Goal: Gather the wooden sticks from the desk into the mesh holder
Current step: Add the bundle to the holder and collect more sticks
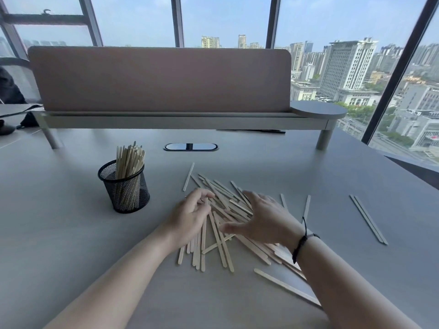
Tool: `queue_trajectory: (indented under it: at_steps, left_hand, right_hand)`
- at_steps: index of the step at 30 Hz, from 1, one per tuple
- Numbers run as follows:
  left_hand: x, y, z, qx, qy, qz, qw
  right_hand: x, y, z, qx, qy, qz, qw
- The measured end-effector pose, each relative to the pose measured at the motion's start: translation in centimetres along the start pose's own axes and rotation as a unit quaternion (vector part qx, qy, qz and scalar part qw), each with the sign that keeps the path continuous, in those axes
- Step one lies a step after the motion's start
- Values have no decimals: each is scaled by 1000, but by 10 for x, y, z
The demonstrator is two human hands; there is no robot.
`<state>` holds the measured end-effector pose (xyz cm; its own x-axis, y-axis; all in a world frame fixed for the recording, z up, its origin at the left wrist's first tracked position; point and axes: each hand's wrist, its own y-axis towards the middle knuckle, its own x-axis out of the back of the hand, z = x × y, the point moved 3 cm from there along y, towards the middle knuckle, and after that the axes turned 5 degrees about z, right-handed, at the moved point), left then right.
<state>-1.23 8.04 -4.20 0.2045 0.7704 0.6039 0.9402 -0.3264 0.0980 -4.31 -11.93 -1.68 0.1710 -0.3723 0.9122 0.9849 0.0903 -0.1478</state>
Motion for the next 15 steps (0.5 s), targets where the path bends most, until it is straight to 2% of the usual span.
queue_trajectory:
  at_steps: [4, 7, 10, 15]
  left_hand:
    - [4, -6, 3, -83, 115, 124, 982]
    - [0, -8, -1, -83, 242, 187, 948]
    - [-13, -11, -10, -103, 309, 187, 927]
    - [-26, -13, -25, -109, 333, 137, 927]
  right_hand:
    - [-7, 3, 4, 34, -4, -9, 999]
    - [-2, 9, -2, 25, 48, -30, 998]
    - [1, 12, -6, 18, 69, -44, 996]
    - [3, 13, -5, 12, 72, -58, 996]
